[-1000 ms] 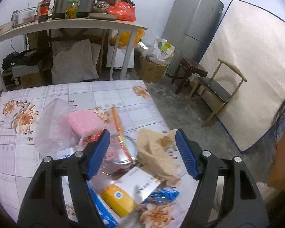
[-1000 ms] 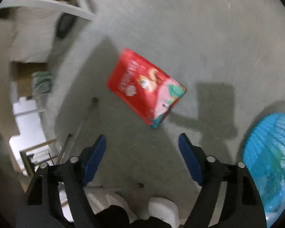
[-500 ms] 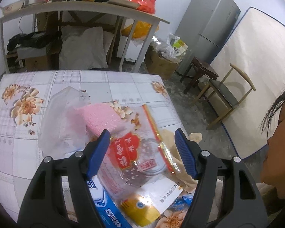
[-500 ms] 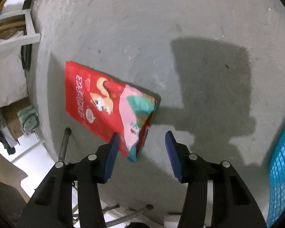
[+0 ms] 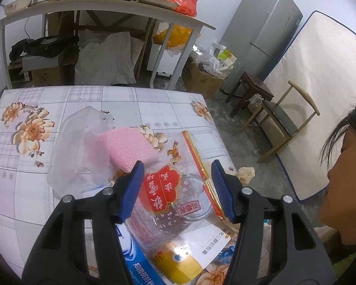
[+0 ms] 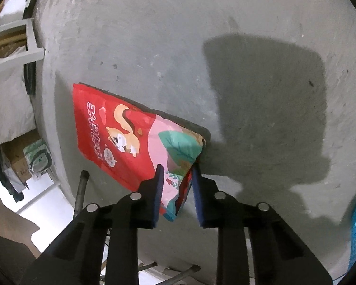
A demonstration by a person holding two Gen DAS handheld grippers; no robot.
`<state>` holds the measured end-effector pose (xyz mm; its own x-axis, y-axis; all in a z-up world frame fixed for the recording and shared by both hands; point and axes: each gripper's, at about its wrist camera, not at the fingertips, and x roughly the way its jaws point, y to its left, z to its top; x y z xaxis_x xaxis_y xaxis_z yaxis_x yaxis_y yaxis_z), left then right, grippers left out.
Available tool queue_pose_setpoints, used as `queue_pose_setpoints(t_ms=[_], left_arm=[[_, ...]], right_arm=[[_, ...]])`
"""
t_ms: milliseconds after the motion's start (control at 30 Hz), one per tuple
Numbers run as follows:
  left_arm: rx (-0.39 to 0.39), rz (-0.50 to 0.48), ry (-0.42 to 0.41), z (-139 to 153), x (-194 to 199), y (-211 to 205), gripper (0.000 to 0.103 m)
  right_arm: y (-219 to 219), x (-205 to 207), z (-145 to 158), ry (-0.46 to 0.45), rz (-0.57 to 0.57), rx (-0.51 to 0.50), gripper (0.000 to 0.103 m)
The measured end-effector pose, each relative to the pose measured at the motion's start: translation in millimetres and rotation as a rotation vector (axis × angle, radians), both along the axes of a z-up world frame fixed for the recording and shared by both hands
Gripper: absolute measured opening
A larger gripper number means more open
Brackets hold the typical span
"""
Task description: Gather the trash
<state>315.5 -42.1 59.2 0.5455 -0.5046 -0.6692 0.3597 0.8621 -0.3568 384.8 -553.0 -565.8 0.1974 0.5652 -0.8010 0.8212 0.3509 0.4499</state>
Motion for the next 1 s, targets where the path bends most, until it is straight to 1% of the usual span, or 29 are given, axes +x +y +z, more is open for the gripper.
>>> queue_pose_setpoints(t_ms=[133, 200, 267, 400, 500, 600, 667, 733, 767, 833, 867, 900, 967, 1000], left_arm=[[-0.001, 0.007, -0.001, -0.3, -2.1, 3.9, 0.052], [0.002, 0.012, -0.004, -0.6, -2.8, 5.9, 0.051], [0.004, 0.017, -0.004, -0.1, -3.6, 6.5, 0.048], [0.003, 0.029, -0.007, 1.6, -6.0, 9.2, 0.045], [0.001, 0.041, -0.010, 2.5, -8.1, 12.7, 0.042], [-0.003, 0.047, -0.009, 3.8, -10.0, 14.7, 0.040], [-0.009, 0.047, -0.012, 4.9, -13.2, 15.6, 0.039], [-0.011, 0.042, -0.018, 6.3, -17.0, 15.5, 0.038], [-0.013, 0.039, -0.022, 6.9, -18.8, 15.6, 0.038], [-0.024, 0.031, -0.032, 8.8, -23.6, 16.0, 0.037], [-0.031, 0.029, -0.035, 9.7, -25.3, 16.3, 0.037], [-0.039, 0.026, -0.038, 10.6, -27.5, 16.4, 0.037], [-0.063, 0.018, -0.044, 12.0, -32.9, 18.8, 0.037], [-0.072, 0.013, -0.047, 12.5, -35.8, 20.0, 0.037]], right_arm=[[0.0, -2.4, -3.6, -0.001, -0.027, 0.010, 0.019], [-0.8, -2.3, -4.1, -0.006, -0.034, 0.012, 0.016], [-0.4, -2.6, -4.8, -0.001, -0.040, 0.008, 0.010], [1.3, -2.6, -4.0, -0.008, -0.053, 0.000, 0.006], [2.4, 0.0, 3.2, -0.024, -0.052, -0.019, 0.004], [1.6, 5.8, 23.6, -0.064, -0.042, -0.051, 0.004], [-0.1, 10.2, 51.1, -0.125, -0.026, -0.084, 0.003], [-3.6, 11.1, 86.7, -0.196, -0.016, -0.115, 0.003], [-5.8, 9.0, 105.8, -0.232, -0.011, -0.135, 0.002], [-13.1, -4.4, 154.0, -0.316, -0.006, -0.192, 0.002], [-19.3, -20.0, 183.1, -0.366, -0.017, -0.217, 0.002], [-24.1, -32.9, 202.3, -0.397, -0.027, -0.236, 0.002], [-38.5, -76.6, 252.4, -0.462, -0.051, -0.310, 0.002], [-46.2, -101.2, 272.6, -0.485, -0.074, -0.339, 0.002]])
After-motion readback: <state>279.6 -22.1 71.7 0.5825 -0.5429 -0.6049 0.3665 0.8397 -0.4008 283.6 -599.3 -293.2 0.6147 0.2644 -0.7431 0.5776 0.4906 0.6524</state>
